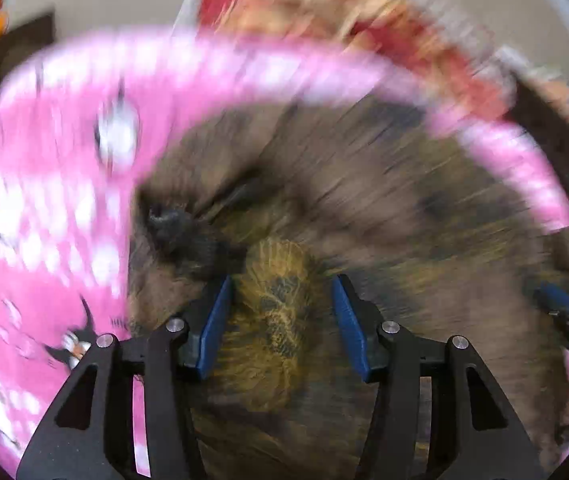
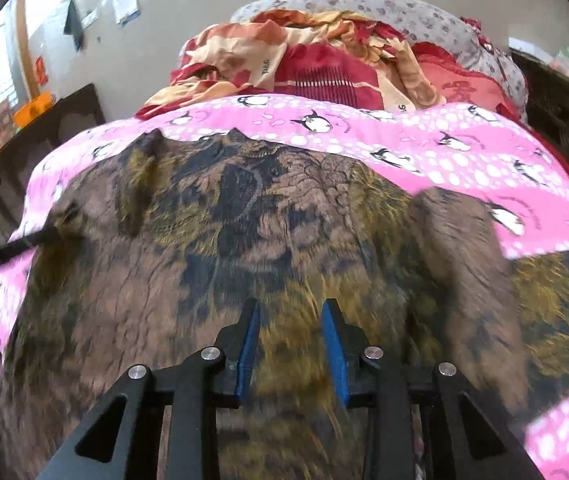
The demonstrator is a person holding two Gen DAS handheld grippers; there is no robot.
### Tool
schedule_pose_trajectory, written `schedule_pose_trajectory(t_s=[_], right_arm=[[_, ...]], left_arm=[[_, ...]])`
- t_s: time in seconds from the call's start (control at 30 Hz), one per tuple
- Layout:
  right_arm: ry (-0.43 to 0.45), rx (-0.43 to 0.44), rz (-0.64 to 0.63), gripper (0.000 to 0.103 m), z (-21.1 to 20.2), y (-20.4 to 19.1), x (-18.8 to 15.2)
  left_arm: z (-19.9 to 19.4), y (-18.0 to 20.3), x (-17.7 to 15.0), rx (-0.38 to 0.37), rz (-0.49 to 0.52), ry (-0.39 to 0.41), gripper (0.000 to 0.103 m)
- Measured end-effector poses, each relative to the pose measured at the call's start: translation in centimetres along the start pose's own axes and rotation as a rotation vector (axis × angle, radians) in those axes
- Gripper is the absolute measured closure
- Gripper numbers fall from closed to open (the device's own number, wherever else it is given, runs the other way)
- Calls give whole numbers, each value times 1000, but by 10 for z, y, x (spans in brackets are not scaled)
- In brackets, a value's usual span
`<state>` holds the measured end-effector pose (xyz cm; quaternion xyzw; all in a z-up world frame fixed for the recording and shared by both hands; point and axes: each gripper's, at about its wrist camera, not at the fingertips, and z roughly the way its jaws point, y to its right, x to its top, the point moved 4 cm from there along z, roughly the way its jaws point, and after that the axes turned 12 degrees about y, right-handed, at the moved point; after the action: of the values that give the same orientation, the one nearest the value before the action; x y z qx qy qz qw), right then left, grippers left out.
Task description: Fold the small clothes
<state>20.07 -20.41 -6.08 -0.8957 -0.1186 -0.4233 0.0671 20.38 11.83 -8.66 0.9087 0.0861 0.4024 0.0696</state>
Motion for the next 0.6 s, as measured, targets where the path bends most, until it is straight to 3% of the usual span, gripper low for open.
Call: schedule_pose_trajectory(t_s=[0.03, 0.17, 0.27, 0.37, 0.5, 0.6], right_arm=[[-18, 4, 6, 73, 12, 0, -8], [20, 22, 37, 72, 1, 1, -8], [85, 43, 45, 70, -34, -5, -7], [149, 47, 19, 70, -74, -3, -14], [173, -26, 109, 70, -109, 59, -23], [214, -126, 311, 70, -134, 140, -30]], left_arm=[[-4, -2, 1, -16, 1, 49, 52], [-34, 2, 0, 11, 35, 67, 52], [-77, 10, -13, -7, 50, 154, 52], [-102, 22, -46, -64, 50, 152, 52], [-96, 40, -87, -89, 137, 103, 51], [-89, 41, -85, -92, 111, 91, 50]])
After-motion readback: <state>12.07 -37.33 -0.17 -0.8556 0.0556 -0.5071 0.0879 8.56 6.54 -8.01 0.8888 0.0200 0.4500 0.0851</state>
